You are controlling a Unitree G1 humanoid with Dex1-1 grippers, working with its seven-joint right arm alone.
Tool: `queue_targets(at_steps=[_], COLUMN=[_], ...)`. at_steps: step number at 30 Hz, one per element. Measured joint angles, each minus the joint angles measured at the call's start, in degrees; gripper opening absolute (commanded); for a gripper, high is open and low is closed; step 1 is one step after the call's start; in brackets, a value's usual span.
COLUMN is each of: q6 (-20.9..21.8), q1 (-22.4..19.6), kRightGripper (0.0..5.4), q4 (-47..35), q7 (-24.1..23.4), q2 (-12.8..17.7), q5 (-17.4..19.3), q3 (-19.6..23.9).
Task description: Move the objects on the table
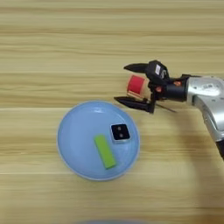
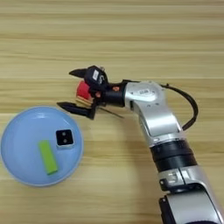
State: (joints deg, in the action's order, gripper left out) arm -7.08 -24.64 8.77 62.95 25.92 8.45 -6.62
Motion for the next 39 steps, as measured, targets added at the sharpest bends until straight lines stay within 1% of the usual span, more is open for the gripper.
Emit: queue_targets(at_steps=[7,14,20,26,32,39], q6=[-0.1,0.0,0.0,0.1,0.2,1.7], q1=[0.7,1.9,2.6,4.0,4.0,5.1], kRightGripper=[5.38,5.38,5.38,5.38,5.38,5.38], q4=[-1.2,-2.9,-2.9,-2.8,-2.8,-2.7], q7=[0.3,2.5,2.9,2.9,2.9,4.8], q2=[-0.3,0.0,0.0,-1.0,-1.1,-1.1], q5=[0.1,0.5,0.5,0.3,0.1,-0.1], q3=[-1.2,-2.0,-2.5,-4.2,-4.7,-6.5])
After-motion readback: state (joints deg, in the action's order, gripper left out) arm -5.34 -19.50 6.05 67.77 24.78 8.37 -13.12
